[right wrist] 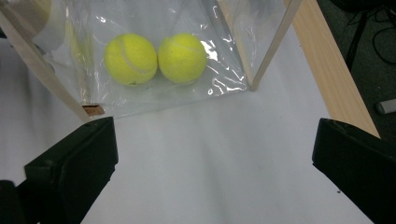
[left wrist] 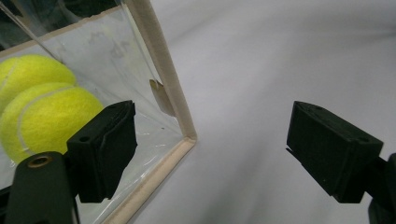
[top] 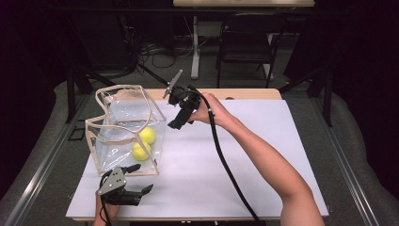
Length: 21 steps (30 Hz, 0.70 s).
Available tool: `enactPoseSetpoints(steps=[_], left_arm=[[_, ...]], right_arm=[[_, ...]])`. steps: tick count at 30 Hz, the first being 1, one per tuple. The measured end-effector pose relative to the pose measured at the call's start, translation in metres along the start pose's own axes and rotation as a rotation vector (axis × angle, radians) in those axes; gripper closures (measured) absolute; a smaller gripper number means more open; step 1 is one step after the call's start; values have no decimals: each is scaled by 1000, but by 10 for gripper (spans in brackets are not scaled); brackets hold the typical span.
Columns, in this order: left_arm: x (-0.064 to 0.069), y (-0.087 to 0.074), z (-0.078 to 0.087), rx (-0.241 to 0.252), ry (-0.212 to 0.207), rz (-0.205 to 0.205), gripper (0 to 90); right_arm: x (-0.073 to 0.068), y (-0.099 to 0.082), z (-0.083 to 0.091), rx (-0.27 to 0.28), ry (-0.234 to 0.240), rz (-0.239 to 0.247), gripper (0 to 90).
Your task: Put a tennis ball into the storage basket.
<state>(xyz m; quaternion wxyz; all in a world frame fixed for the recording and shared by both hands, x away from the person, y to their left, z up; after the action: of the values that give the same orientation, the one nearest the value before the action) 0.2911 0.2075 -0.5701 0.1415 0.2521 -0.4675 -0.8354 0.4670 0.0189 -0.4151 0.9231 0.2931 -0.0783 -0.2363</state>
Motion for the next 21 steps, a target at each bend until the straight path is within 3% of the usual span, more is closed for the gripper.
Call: enactPoseSetpoints(steps=[21], left_arm=[[0,0,1,-8,1,0,158]], right_arm=[[-2,-61,-13,-48,-8,-32,0]])
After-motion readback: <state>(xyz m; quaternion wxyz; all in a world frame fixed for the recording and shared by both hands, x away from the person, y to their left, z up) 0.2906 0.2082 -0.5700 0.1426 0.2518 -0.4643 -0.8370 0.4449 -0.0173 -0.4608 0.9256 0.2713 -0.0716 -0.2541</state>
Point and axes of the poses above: each handheld gripper's, and its own axes: z roughly backward along the jaws, y roughly out of its top, x roughly to its right, the point moved 5 cm from there along -z, roughly forward along the jaws, and after that the axes turned 14 degrees about -z, right-handed, at the moved point
